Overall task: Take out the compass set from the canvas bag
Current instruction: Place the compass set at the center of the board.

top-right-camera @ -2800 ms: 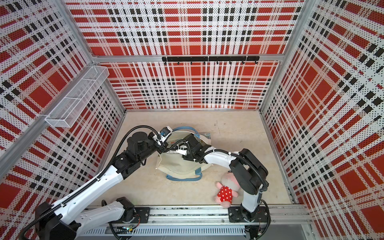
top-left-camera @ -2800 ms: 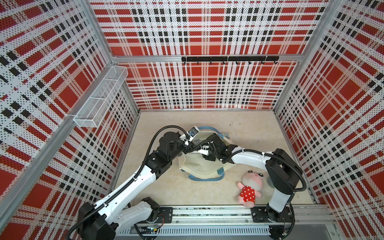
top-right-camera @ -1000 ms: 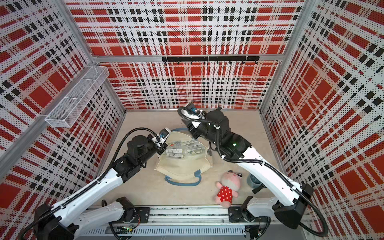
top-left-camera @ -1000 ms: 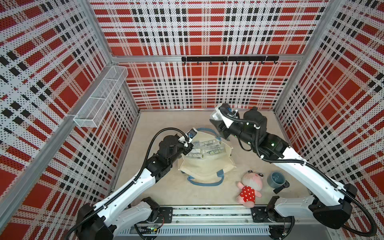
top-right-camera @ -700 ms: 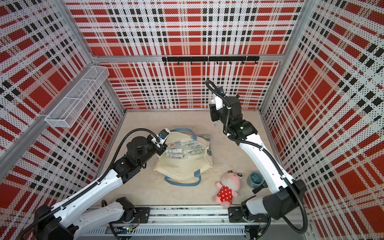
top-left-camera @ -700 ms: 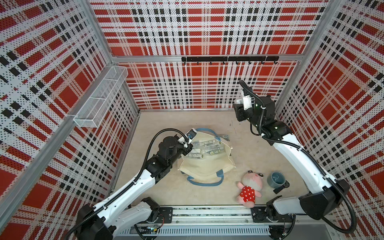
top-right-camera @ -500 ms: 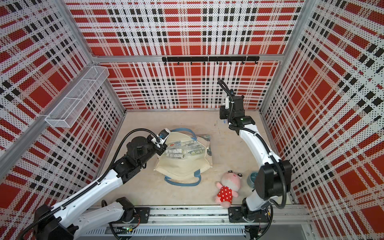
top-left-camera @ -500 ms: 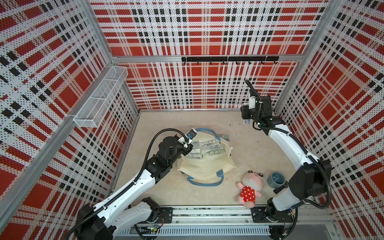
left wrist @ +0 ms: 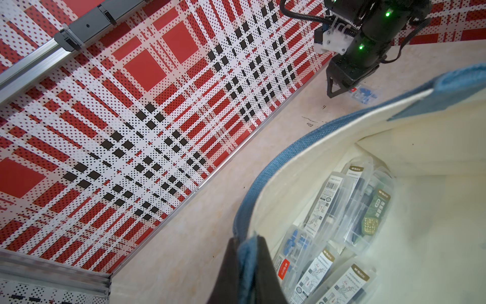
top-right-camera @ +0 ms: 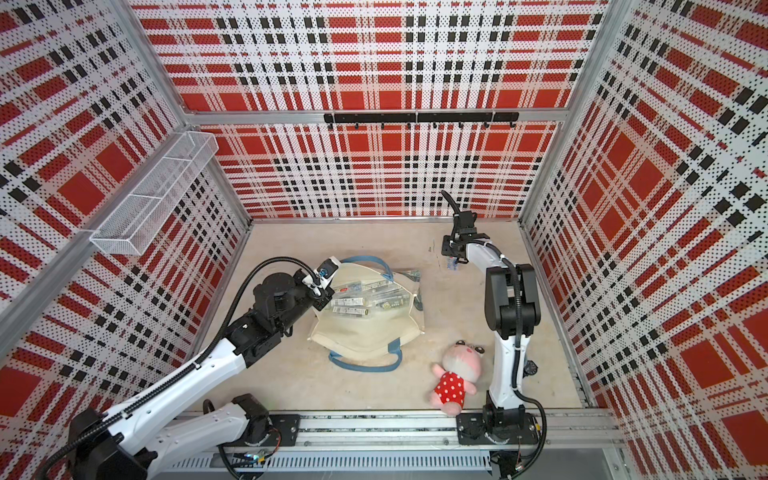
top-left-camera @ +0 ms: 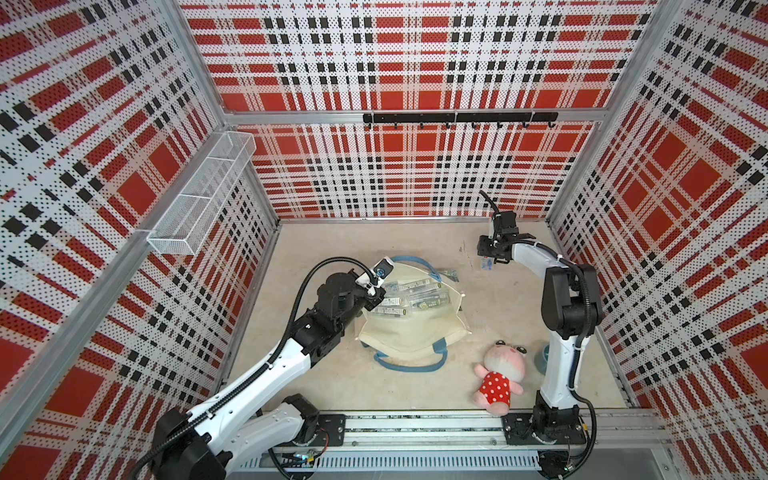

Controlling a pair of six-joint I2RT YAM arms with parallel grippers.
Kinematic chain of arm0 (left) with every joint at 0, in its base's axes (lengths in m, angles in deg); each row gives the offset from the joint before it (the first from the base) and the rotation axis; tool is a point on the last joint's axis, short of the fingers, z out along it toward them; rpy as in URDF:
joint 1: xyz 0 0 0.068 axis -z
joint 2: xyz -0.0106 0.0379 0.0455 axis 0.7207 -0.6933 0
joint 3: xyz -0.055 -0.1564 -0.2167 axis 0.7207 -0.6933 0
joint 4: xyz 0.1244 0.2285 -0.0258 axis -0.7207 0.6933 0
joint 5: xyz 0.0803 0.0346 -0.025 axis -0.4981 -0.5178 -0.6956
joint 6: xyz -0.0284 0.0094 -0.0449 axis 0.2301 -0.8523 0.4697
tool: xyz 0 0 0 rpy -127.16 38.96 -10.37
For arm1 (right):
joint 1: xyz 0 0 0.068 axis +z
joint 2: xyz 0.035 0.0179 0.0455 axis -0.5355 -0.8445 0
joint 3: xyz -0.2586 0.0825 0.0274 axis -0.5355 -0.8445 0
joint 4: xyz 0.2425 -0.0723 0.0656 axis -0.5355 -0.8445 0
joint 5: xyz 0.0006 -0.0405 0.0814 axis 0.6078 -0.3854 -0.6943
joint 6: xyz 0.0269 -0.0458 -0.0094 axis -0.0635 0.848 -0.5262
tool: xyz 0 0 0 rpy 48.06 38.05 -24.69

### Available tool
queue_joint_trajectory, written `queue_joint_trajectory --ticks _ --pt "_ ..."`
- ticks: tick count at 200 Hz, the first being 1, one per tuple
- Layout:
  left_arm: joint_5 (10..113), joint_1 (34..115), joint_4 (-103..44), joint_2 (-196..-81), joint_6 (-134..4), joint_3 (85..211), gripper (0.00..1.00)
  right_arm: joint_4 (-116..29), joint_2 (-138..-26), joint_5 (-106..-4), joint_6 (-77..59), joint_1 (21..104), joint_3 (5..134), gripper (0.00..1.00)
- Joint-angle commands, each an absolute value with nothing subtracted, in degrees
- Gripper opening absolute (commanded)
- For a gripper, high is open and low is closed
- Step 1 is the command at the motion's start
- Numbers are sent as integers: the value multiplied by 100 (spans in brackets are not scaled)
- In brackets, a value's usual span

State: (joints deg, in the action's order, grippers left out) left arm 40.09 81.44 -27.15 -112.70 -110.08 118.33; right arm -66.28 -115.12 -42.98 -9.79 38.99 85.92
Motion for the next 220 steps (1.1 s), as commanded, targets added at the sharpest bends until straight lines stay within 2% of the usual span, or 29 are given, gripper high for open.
queue_joint_trajectory --ticks 1,38,141,182,220 --pt "3973 8130 -3349 -11137 -11064 11897 0 -6725 -11794 -4330 -1038 3870 8925 39" --pt "4033 8140 -3349 -11158 -11055 11910 0 -7056 -12213 -4327 -919 3868 9300 44" --pt "4086 8162 -3349 -11177 -11006 11906 0 -7278 -12855 -4354 -904 3865 9743 50" --pt "4086 8177 -3349 -11185 -11001 11908 0 -7319 -12802 -4292 -921 3870 9725 56" --pt "4098 8179 -3349 -11177 -11008 11901 0 -7332 -12731 -4288 -956 3870 9727 57"
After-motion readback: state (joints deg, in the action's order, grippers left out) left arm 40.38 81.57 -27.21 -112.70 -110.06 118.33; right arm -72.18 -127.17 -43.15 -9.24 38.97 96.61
